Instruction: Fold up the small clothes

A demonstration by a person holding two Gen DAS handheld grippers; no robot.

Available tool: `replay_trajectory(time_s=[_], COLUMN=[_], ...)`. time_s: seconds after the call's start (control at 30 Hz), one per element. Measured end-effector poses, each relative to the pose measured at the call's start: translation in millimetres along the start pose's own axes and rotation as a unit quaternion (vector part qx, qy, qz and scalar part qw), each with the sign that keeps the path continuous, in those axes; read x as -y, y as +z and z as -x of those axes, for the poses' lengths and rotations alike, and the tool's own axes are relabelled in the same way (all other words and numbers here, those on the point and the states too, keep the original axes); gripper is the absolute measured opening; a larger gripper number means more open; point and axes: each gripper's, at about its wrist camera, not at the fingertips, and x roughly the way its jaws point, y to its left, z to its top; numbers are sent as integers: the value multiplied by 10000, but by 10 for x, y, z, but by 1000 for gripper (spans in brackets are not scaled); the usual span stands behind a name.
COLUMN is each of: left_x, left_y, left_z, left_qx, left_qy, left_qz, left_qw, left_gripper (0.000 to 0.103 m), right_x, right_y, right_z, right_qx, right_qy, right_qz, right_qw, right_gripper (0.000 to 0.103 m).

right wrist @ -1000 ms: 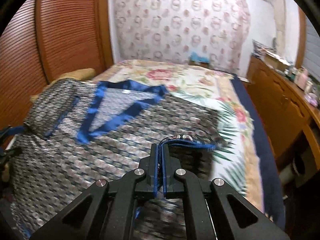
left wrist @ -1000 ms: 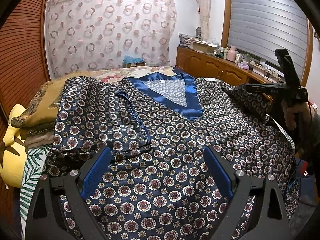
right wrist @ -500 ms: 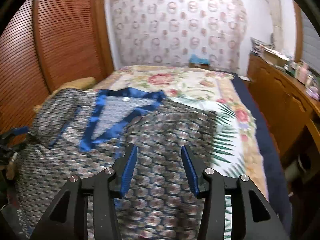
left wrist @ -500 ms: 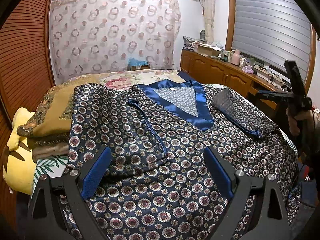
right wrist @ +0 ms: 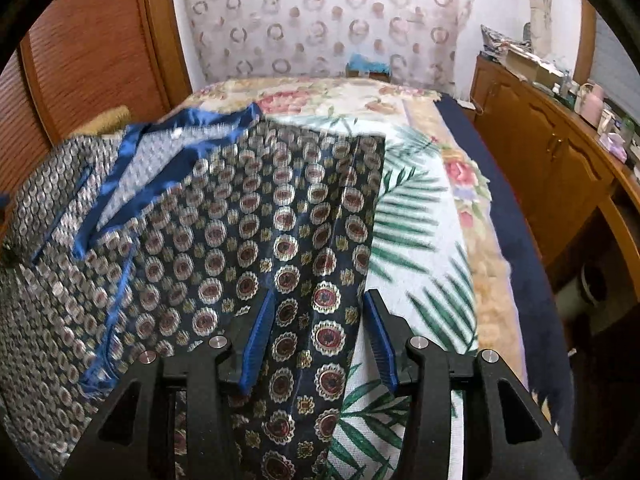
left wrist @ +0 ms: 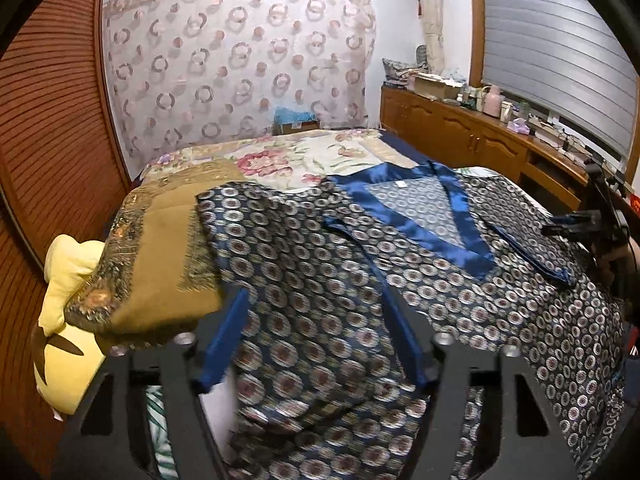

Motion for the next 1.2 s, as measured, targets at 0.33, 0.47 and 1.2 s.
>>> replay_trajectory(time_s=[0.33, 0.47, 1.2], left_x=[-501, -596, -287], left_y=[189, 272, 335], left_z=[-393, -521, -534], left_qx=[-379, -497, -550], left_qy=[209, 135, -157], left_qz=[449, 614, 329], left_qw=[9981, 9968, 9978], left_gripper=[52, 47, 3], right_x=[-4, 3, 1], right_y=[-39, -44, -48], right_z=[-15, 36, 31], right_qx=[54, 60, 58], right_qy=[-67, -51, -40], right_qz=[81, 83, 77], right_qw=[9999, 9999, 9999], right_gripper=[48, 48, 49])
